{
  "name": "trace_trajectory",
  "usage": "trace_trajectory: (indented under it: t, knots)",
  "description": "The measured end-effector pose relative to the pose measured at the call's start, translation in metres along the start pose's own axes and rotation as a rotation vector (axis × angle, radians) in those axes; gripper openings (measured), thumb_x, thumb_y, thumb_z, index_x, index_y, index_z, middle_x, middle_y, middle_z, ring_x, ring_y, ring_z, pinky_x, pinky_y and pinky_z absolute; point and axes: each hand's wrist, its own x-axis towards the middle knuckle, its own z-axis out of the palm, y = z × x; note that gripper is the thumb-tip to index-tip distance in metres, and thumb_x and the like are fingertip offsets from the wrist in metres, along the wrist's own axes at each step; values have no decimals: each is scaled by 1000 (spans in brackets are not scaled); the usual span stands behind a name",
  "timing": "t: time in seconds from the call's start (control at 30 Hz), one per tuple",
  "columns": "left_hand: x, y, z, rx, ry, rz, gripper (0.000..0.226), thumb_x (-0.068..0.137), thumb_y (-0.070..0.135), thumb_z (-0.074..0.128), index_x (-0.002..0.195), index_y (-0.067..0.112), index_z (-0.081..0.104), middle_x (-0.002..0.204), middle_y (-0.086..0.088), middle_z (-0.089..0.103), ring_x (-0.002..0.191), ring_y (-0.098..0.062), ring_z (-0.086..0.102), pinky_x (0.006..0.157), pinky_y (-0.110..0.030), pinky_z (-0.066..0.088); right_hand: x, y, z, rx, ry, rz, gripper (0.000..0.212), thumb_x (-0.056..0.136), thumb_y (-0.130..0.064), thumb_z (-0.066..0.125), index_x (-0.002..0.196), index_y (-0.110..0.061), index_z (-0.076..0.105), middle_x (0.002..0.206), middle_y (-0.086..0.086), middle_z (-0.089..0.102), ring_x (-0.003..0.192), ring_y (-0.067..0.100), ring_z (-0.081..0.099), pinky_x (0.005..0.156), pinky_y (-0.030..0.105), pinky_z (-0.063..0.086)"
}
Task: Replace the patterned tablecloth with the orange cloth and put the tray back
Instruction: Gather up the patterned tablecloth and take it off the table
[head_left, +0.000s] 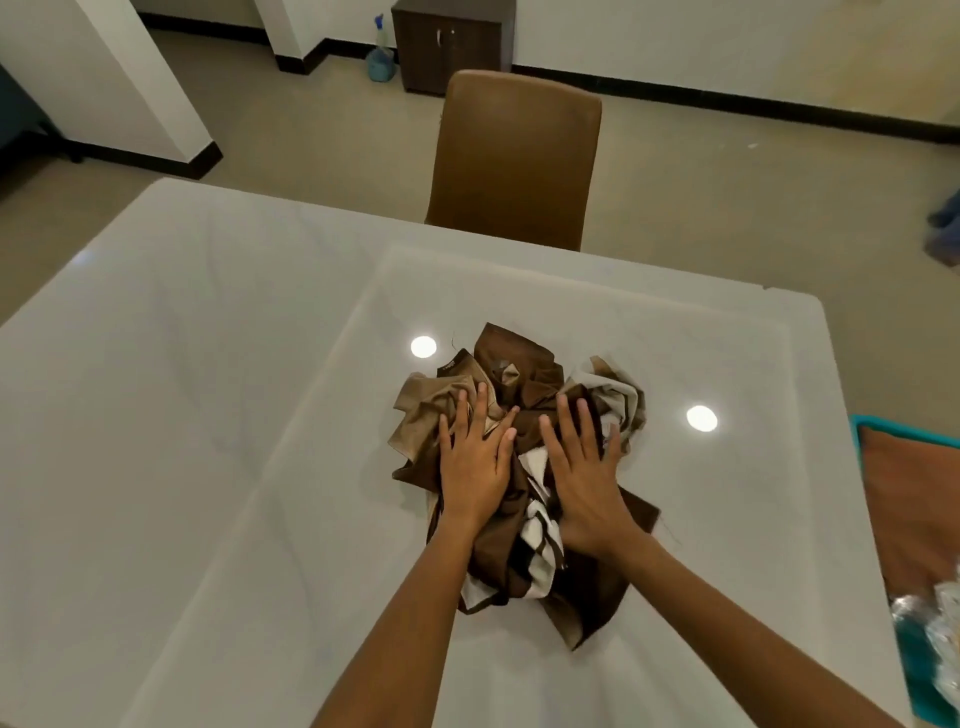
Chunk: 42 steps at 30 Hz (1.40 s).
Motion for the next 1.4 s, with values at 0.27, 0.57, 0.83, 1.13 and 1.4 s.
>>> trace_trajectory:
  t: [0.27,0.57,0.83,1.13,1.4]
  knots:
    - [5,-15,-31,-270,-371,89,114,66,91,26,146,26,-23,153,4,-30,139,-11,-31,116,-45,-13,61,15,-8,-68,-347,-110,116,77,-61,60,143,-21,-27,151,7,-33,141,31,-24,111,66,6]
    - [30,-7,-35,209,-402,142,150,47,80,68,143,20,-31,144,-18,-43,132,-35,-40,106,-58,-21,96,33,-15,-266,-494,-160,146,55,-52,82,139,-27,-34,151,9,-33,139,37,-27,105,70,2]
    - [32,-12,-24,64,-429,167,134,59,67,72,149,9,-8,158,-13,-6,145,-25,-12,118,-44,-3,97,32,-21,-167,-465,-143,126,53,-50,81,150,-24,3,151,8,21,136,32,25,103,51,33]
    - [-59,17,-25,-151,-342,269,99,60,55,71,140,10,36,146,-17,37,139,-32,30,114,-41,8,-15,11,-34,-86,-391,62,109,61,-33,77,149,-16,15,126,7,48,107,27,50,82,36,47]
    - [-163,61,-12,-138,-421,479,96,53,54,63,134,13,32,137,-16,48,131,-34,41,110,-54,28,-157,0,-30,-67,-383,209,87,45,-46,81,122,-21,50,118,10,46,108,34,52,70,41,47]
